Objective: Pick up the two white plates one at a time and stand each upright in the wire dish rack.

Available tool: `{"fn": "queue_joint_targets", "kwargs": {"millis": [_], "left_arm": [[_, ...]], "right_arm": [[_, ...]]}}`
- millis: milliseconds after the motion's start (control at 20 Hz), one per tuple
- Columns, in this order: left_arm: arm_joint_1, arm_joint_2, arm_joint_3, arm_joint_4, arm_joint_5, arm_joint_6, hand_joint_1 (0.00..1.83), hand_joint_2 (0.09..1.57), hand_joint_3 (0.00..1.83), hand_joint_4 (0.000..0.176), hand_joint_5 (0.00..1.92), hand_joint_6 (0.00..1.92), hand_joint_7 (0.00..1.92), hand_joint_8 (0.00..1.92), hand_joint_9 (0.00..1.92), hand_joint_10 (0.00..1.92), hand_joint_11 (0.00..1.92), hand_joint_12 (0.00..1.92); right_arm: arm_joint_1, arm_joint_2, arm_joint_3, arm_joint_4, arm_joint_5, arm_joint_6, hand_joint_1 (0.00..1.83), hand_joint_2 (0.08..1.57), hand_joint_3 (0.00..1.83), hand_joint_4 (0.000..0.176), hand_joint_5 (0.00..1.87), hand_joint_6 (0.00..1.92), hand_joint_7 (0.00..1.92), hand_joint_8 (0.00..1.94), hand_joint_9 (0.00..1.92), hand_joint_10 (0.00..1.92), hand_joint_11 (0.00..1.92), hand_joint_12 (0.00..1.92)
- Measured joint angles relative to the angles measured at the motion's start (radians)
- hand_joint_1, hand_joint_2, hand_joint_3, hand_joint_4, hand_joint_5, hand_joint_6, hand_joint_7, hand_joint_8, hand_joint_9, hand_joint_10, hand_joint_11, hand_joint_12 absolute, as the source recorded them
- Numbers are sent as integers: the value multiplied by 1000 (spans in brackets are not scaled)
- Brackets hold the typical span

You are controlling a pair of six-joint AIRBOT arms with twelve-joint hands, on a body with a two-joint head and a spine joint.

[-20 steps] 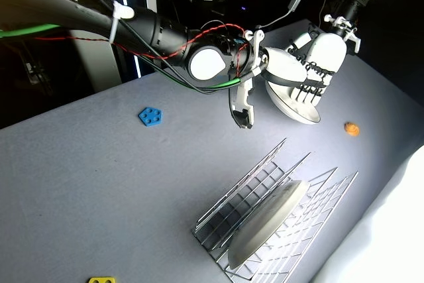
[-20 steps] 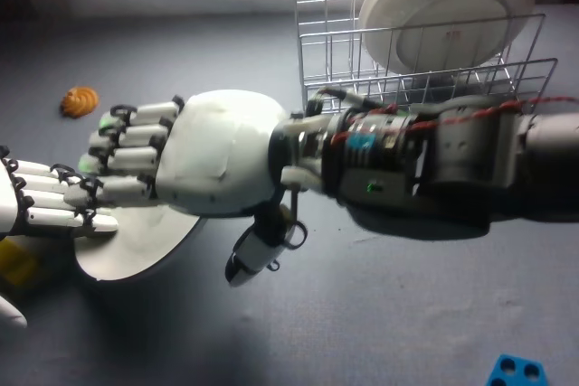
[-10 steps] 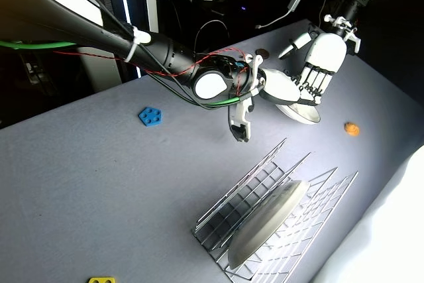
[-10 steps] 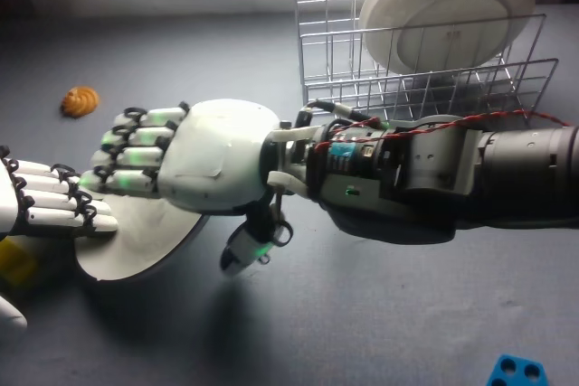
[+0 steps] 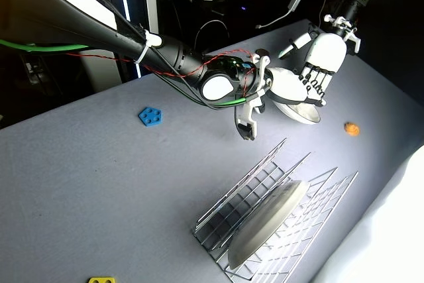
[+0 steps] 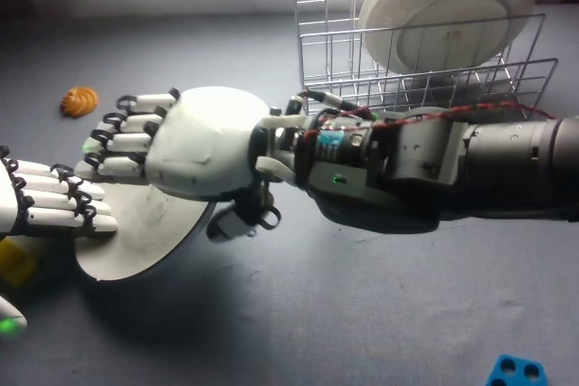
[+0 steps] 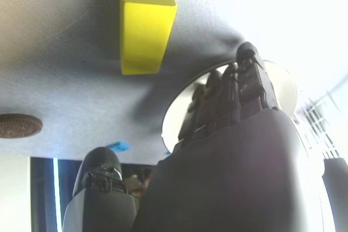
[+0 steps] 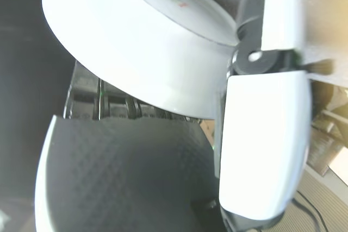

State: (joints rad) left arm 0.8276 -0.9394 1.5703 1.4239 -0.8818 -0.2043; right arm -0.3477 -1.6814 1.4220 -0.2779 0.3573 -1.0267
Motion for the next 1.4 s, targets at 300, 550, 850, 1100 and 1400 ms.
{"fn": "queue_joint_targets", "kwargs": {"millis": [300,550,850,1100,1400], "left_arm": [[0,0,0,-1,0,-6,0,1061,0,0,0,0,0,0,0,0,0,0],[0,0,0,-1,0,-6,0,1061,0,0,0,0,3,1,0,0,0,0],[-1,0,1,-3,-3,-10,0,1058,0,0,0,0,0,0,0,0,0,0],[-89,3,-2,27,0,-32,0,1066,2,0,1,0,23,8,3,1,0,0],[-280,69,-49,21,-22,-33,0,1058,0,0,8,3,23,7,6,2,0,0]], "right_arm": [[6,6,0,10,5,1,1345,927,0,0,748,20,709,6,641,21,251,1062],[10,14,-1,14,4,19,1383,1041,3,0,1037,799,1145,557,1096,908,841,1057],[26,39,-42,5,27,18,1278,1003,0,0,1189,595,1359,364,1314,1087,1157,1554],[58,100,-145,14,12,24,1291,998,0,0,1232,431,1343,490,1305,1086,1131,1579],[88,183,-218,19,-27,47,1282,1004,0,0,1209,502,1324,495,1261,1150,1090,1629]]}}
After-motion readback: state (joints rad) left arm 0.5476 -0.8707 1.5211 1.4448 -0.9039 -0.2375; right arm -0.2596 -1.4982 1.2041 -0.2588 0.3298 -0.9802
